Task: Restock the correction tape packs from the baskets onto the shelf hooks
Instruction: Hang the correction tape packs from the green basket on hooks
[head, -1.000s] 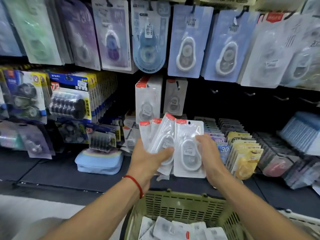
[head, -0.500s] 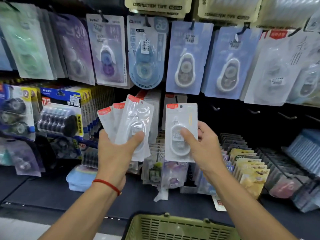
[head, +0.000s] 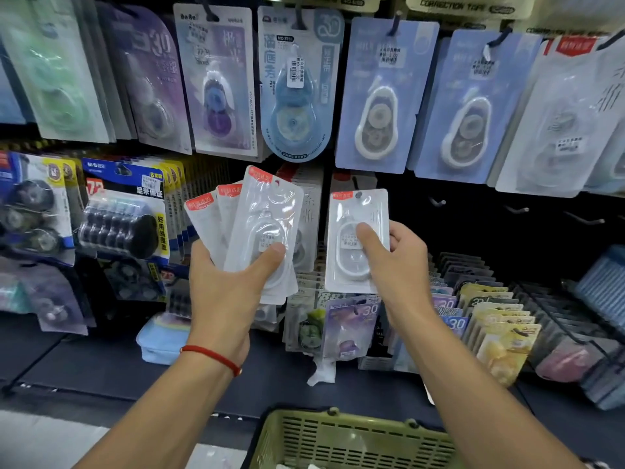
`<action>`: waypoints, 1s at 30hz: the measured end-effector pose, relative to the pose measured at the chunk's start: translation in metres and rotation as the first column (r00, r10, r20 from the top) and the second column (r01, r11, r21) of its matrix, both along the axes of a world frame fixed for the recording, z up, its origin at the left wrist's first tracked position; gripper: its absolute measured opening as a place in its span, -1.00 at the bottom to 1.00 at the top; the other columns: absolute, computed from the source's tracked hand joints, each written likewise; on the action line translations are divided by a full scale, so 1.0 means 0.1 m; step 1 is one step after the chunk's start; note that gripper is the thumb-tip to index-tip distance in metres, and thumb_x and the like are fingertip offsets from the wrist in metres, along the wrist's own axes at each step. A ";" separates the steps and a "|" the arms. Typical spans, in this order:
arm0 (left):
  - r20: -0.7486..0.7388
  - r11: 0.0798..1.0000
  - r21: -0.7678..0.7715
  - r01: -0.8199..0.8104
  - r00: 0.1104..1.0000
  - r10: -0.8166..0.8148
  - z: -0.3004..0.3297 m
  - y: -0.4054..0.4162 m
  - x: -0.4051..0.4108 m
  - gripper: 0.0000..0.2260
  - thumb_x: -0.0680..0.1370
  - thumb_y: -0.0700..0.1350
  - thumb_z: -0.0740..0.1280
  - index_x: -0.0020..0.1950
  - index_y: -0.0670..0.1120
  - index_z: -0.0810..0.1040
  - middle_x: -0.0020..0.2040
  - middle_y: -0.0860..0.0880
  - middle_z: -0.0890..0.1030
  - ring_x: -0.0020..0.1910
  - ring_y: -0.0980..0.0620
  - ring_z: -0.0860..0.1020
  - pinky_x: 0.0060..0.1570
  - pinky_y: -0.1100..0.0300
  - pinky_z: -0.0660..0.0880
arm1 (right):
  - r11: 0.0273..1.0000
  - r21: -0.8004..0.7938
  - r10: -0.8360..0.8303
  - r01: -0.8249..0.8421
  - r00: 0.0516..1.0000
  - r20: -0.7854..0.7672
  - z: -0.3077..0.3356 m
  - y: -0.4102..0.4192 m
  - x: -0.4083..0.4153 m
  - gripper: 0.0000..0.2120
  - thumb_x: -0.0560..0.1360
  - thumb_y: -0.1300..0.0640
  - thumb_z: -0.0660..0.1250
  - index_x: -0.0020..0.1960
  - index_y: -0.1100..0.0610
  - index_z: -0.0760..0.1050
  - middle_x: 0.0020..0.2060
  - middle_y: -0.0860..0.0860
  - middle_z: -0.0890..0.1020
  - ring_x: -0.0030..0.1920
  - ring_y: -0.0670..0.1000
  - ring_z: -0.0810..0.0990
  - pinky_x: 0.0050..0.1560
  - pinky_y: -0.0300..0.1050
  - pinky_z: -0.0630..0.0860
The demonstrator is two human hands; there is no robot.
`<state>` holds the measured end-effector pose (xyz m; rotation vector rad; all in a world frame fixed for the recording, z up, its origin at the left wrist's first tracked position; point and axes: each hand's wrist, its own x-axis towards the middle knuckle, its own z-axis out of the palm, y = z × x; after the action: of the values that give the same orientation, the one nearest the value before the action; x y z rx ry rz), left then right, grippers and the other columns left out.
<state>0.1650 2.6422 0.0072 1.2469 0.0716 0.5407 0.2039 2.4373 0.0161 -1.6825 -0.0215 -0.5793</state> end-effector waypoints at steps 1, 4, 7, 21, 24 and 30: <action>-0.002 1.000 0.002 0.009 1.000 -0.009 -0.01 -0.01 0.00 -0.39 0.26 -0.04 0.68 0.24 0.05 0.55 0.12 0.07 0.73 0.10 -0.01 0.73 0.14 -0.17 0.66 | 0.994 -0.102 -0.033 0.028 0.998 -0.045 -0.01 -0.03 0.01 -0.67 0.60 -0.14 0.41 0.28 0.01 0.58 -0.01 -0.13 0.73 0.02 -0.05 0.72 -0.07 -0.13 0.61; -0.020 0.998 0.020 0.053 0.998 -0.053 -0.06 -0.09 -0.01 -0.41 0.30 -0.10 0.71 0.24 0.03 0.54 0.09 0.08 0.74 0.08 -0.02 0.73 0.08 -0.23 0.67 | 0.942 -0.328 -0.136 0.069 0.973 -0.184 -0.10 -0.09 -0.02 -0.46 0.63 -0.21 0.32 0.50 0.04 0.37 0.30 -0.04 0.57 0.23 -0.01 0.59 0.18 -0.02 0.54; -0.029 0.994 0.042 0.099 0.995 -0.098 -0.13 -0.20 -0.03 -0.46 0.33 -0.12 0.69 0.22 0.04 0.54 0.06 0.13 0.73 0.04 0.08 0.73 0.05 -0.08 0.70 | 0.969 -0.235 0.035 -0.073 0.986 -0.164 -0.15 -0.01 -0.17 -0.73 0.62 -0.18 0.36 0.24 -0.08 0.53 0.12 -0.18 0.66 0.05 -0.23 0.63 0.12 -0.11 0.58; -0.078 0.948 -0.153 0.278 0.953 -0.292 -0.13 -0.35 -0.07 -0.67 0.61 0.03 0.42 0.35 -0.03 0.60 0.17 -0.05 0.75 0.16 -0.08 0.72 0.23 -0.20 0.61 | 0.996 0.021 0.092 -0.090 0.991 -0.098 -0.12 0.12 -0.35 -0.77 0.60 -0.17 0.41 0.08 -0.02 0.55 -0.22 -0.16 0.73 -0.26 -0.14 0.67 -0.22 0.00 0.55; -0.055 0.985 -0.041 0.167 0.984 -0.169 -0.17 -0.31 -0.01 -0.78 0.62 -0.01 0.42 0.26 0.01 0.63 0.08 0.07 0.76 0.10 0.05 0.73 0.06 0.13 0.65 | 0.999 0.034 0.036 -0.035 0.998 -0.046 -0.10 0.07 -0.31 -0.81 0.63 -0.15 0.37 0.14 -0.07 0.48 -0.13 -0.16 0.75 -0.17 -0.12 0.74 -0.21 -0.05 0.61; -0.004 0.997 0.050 -0.066 0.998 0.066 -0.18 -0.14 0.09 -0.79 0.58 0.08 0.49 0.13 0.11 0.53 0.04 0.14 0.71 -0.02 0.23 0.69 -0.21 0.41 0.56 | 0.996 0.092 -0.005 0.003 1.000 0.029 -0.05 0.04 -0.29 -0.83 0.65 -0.08 0.37 0.16 -0.05 0.47 -0.14 -0.23 0.74 -0.18 -0.15 0.73 -0.31 -0.30 0.56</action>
<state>0.1743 2.6285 -0.0109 1.2986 0.1049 0.5993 0.1747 2.4411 0.0114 -1.5854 -0.0127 -0.5995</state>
